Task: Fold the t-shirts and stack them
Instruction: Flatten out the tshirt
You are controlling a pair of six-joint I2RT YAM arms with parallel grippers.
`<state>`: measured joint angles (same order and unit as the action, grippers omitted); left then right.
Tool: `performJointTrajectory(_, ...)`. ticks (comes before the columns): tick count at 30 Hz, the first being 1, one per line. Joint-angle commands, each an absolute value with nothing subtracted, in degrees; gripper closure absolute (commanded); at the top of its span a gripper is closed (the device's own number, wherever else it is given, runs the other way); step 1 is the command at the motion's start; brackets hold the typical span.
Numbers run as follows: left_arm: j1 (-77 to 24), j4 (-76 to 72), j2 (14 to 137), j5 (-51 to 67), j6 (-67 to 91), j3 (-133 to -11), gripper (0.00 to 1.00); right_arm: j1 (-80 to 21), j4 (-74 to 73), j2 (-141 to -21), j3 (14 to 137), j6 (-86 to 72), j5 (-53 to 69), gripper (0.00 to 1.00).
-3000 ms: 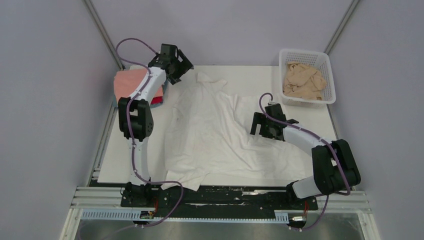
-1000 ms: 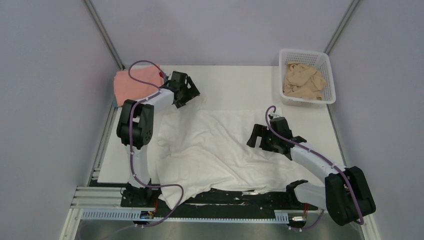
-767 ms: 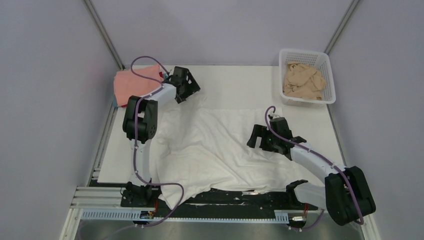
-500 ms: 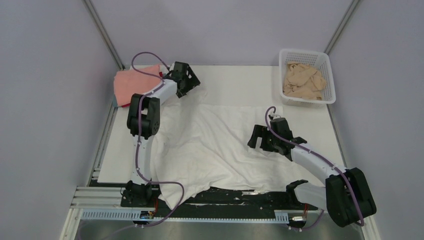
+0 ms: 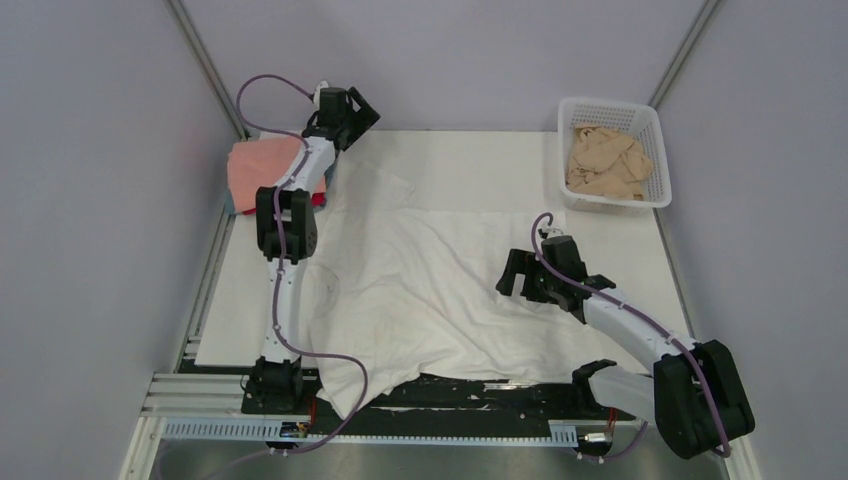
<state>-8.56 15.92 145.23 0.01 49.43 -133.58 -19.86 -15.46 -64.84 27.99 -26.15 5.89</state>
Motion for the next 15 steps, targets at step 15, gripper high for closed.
performJointTrajectory(15, -22.1, 25.8, 86.5, -9.0, 44.5, -62.1, 0.0, -19.5, -19.3, -72.0, 40.6, -28.3, -8.2, 0.0)
